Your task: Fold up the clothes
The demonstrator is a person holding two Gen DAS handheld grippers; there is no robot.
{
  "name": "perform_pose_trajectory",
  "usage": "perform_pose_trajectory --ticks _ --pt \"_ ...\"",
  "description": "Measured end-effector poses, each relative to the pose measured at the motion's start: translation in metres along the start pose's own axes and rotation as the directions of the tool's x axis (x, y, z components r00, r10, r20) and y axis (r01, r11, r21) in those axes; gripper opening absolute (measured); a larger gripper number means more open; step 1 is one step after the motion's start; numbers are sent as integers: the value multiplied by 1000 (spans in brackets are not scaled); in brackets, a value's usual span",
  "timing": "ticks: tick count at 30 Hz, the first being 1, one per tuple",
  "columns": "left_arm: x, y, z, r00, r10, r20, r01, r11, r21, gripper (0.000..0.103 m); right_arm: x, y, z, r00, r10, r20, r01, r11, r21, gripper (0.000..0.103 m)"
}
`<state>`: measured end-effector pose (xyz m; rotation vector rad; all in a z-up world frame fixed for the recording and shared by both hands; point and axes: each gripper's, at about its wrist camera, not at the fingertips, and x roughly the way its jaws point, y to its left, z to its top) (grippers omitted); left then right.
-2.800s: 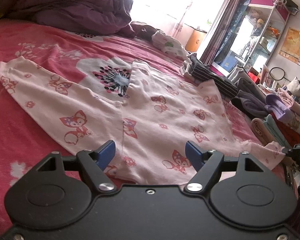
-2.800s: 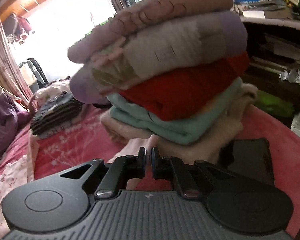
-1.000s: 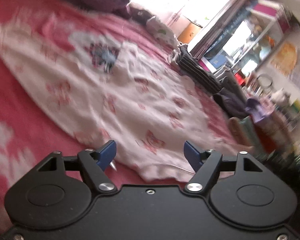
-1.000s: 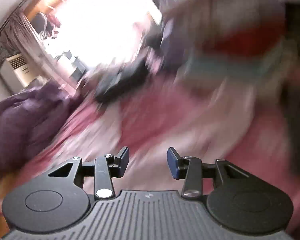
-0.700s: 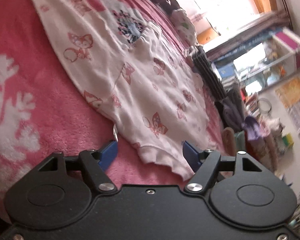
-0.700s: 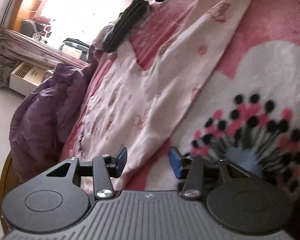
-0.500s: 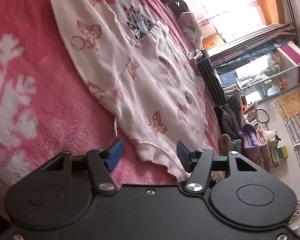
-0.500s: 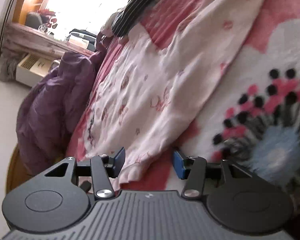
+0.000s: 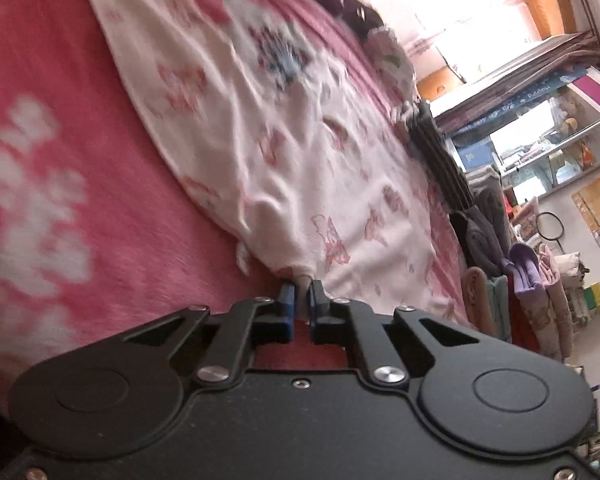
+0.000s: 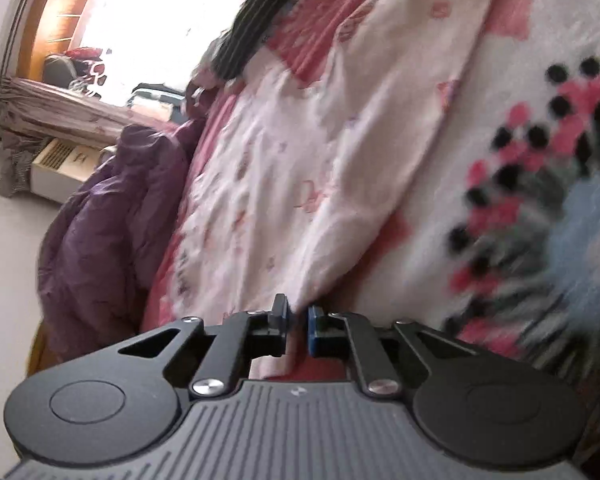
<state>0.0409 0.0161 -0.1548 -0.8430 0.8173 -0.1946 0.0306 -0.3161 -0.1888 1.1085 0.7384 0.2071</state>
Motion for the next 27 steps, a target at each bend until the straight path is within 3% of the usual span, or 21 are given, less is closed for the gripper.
perform_pose_trajectory --ticks 3,7,10,11,15,18,23,27 --pt "-1 15 4 1000 9 -10 -9 999 -52 4 7 6 -15 999 -3 -52 2 1000 -20 11" --pt "10 17 0 998 24 -66 -27 999 -40 6 1 7 -19 998 -38 -45 36 998 -43 11" --pt "7 16 7 997 7 -74 -10 999 -43 23 -10 11 -14 997 -52 -63 47 997 -68 16" --pt "3 15 10 998 2 -66 -5 999 -43 30 -16 12 -13 997 -53 -65 48 996 -81 20" --pt "-17 11 21 999 44 -3 -44 999 -7 31 -43 15 -9 996 -81 -37 74 985 -155 20" --pt "-33 15 36 995 71 74 -68 997 -35 31 -59 15 -1 996 -87 22 90 977 -193 20" --pt "-47 39 78 964 159 213 -138 984 -113 31 -56 21 17 994 -54 97 84 934 -346 22" --pt "-52 68 115 922 244 302 -188 961 -202 31 -44 21 27 992 -61 111 105 888 -447 23"
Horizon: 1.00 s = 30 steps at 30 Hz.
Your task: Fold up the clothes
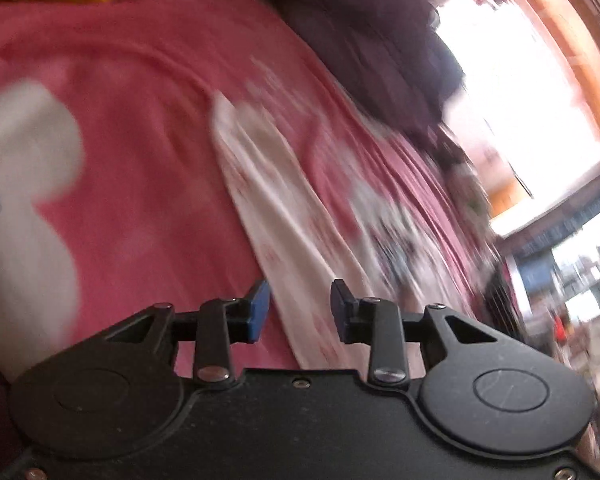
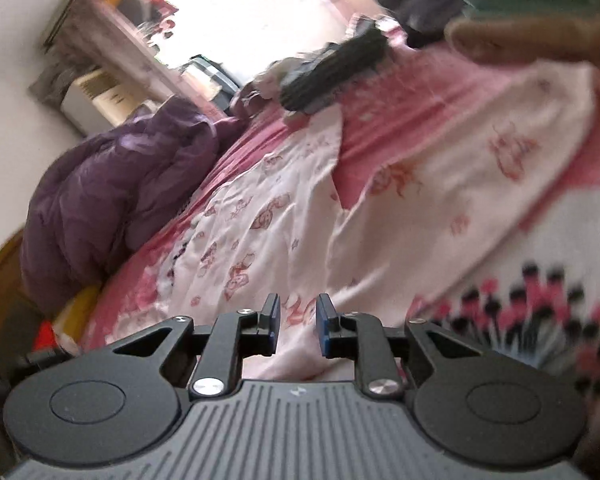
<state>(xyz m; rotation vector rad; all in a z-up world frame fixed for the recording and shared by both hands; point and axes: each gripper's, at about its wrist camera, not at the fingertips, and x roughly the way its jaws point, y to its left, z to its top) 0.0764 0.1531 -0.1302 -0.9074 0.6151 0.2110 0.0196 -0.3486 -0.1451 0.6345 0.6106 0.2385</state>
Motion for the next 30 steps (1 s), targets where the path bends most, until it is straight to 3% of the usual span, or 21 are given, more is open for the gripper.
perform_pose_trajectory --ticks 6,12,13,14,20,23,25,30 --pt "33 28 50 997 64 46 -60 995 -81 32 13 -17 -12 999 -37 -18 38 999 23 22" --pt "63 32 79 997 42 68 -40 998 -38 31 15 -16 -17 999 -42 -12 42 999 1 23" --pt "65 31 81 997 34 70 -34 999 -10 25 15 -17 -17 999 -38 -11 38 999 6 23" --pt "65 31 85 997 40 67 -41 999 23 3 15 -18 -17 999 -34 -10 34 999 13 23" --pt "43 34 115 987 37 155 -54 993 107 3 14 -23 -17 1000 -19 -9 20 999 43 21" --pt "58 38 118 993 63 99 -78 986 146 4 14 -22 -18 1000 -25 -8 25 999 26 21" --pt "68 37 115 989 125 77 -138 972 188 11 14 -22 -18 1000 -25 -9 25 999 26 21" --pt "56 40 114 978 160 133 -180 971 157 20 12 -12 -18 999 -50 -7 50 999 -22 23"
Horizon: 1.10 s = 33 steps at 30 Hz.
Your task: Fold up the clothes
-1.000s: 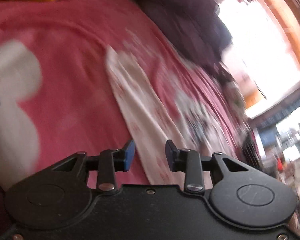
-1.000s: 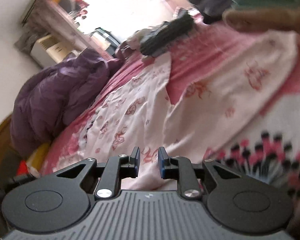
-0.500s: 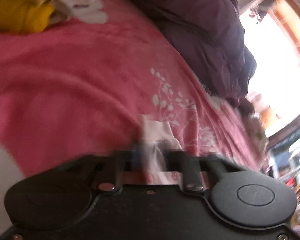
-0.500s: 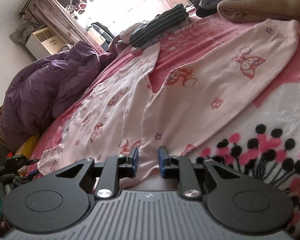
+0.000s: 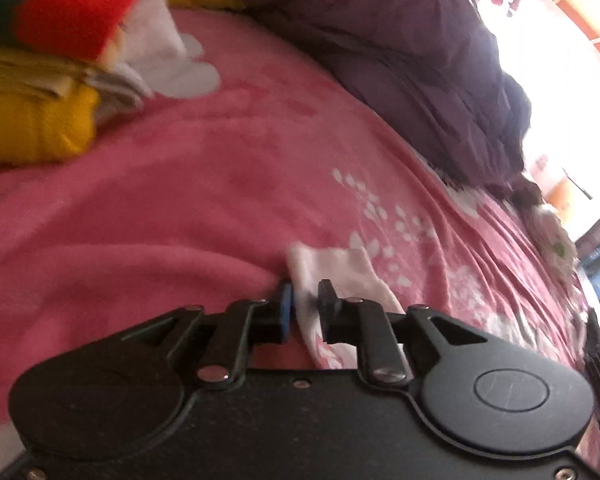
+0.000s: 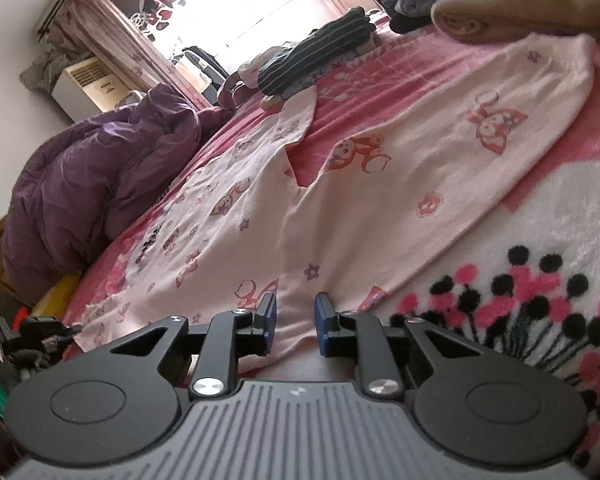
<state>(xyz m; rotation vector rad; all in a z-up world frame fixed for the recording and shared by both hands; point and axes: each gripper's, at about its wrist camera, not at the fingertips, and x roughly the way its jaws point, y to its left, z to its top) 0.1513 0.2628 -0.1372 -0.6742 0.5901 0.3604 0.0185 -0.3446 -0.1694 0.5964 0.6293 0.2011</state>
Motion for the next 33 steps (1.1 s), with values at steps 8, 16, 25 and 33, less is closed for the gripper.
perform_pose_trajectory --ticks 8,16,25,33 --pt "-85 -61 -50 993 -114 31 105 973 203 25 -14 77 -17 996 26 82 15 886 -464 32" --pt "-130 -149 -184 916 -303 -264 397 787 473 25 19 131 -74 995 -37 -88 -44 639 -768 37" --pt "-134 -176 -275 921 -197 -336 388 537 749 53 -27 84 -15 1000 9 -10 -13 906 -424 36" --pt "-152 -183 -280 903 -288 -318 427 540 725 53 -63 -41 55 938 -271 216 233 954 187 43"
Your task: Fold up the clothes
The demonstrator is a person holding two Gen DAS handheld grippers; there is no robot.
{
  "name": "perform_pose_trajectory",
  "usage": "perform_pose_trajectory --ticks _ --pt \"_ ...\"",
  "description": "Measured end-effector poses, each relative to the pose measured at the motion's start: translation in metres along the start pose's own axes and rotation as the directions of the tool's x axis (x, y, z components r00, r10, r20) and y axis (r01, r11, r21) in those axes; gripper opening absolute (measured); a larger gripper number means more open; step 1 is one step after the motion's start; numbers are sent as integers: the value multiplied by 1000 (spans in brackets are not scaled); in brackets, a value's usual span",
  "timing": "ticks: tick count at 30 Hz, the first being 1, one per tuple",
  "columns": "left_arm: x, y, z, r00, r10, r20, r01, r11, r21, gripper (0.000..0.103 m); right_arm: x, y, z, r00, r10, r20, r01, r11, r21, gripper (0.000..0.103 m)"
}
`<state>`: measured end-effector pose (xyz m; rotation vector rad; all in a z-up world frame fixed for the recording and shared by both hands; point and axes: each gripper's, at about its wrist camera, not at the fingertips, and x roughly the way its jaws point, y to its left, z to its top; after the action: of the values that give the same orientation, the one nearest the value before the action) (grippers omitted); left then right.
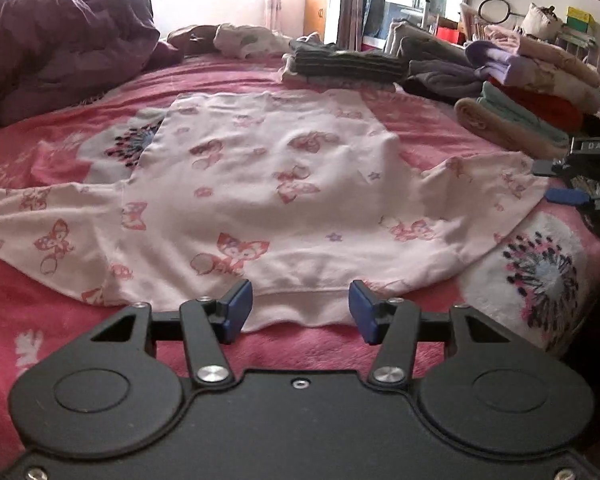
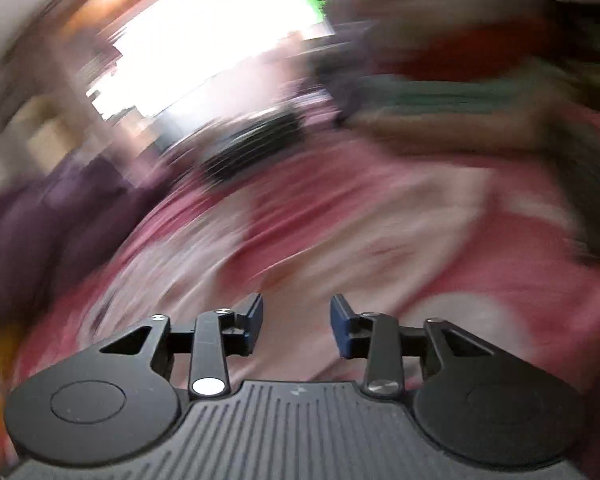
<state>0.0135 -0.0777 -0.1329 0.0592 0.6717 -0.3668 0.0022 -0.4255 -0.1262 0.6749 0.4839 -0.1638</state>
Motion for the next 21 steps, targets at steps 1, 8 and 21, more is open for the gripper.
perform_pose_trajectory --ticks 1,8,21 --pt "-4 -4 0 1000 -1 2 1 1000 4 53 2 -15 9 999 -35 18 34 997 63 44" --pt "4 -18 -7 999 -9 -36 10 1000 28 53 28 -67 41 995 -76 60 59 969 241 43" --pt "11 -32 -4 996 41 -74 -35 997 73 53 26 -102 50 993 -15 120 -29 933 358 5"
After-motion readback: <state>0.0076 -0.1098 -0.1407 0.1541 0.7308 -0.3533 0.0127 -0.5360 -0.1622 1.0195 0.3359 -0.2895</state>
